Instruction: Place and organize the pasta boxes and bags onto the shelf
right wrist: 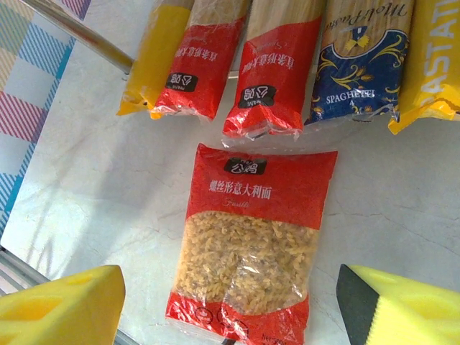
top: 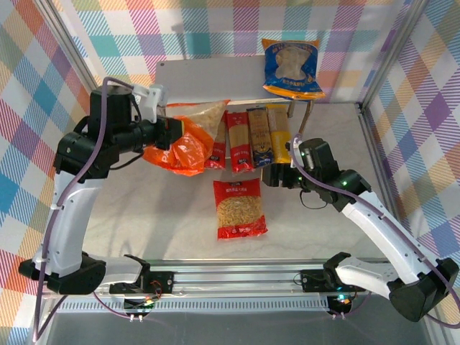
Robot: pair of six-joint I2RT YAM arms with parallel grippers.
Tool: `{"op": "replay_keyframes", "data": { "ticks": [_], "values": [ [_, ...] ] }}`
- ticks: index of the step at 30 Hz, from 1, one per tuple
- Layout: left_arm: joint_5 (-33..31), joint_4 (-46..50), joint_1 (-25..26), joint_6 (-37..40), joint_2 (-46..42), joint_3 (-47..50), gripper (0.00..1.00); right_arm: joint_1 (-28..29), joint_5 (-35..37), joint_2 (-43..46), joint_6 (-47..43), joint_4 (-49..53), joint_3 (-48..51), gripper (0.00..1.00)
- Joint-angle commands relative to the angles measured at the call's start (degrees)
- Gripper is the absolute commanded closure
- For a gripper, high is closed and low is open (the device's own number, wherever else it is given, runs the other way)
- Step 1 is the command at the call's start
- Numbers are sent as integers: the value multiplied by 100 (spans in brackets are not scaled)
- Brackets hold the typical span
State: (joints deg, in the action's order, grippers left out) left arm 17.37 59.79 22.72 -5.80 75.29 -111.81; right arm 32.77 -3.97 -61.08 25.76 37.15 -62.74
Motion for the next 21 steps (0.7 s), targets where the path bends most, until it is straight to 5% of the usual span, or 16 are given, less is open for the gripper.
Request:
{"op": "replay_keyframes", "data": {
  "ticks": [1, 21],
  "values": [
    [-25, -780, -28, 185, 95, -679, 100, 62, -86, -26, 17, -199, -22, 22],
    [-395, -1672, -632, 386, 1812, -2777, 100, 76, -25, -287, -153, -102, -268, 22]
  ]
}}
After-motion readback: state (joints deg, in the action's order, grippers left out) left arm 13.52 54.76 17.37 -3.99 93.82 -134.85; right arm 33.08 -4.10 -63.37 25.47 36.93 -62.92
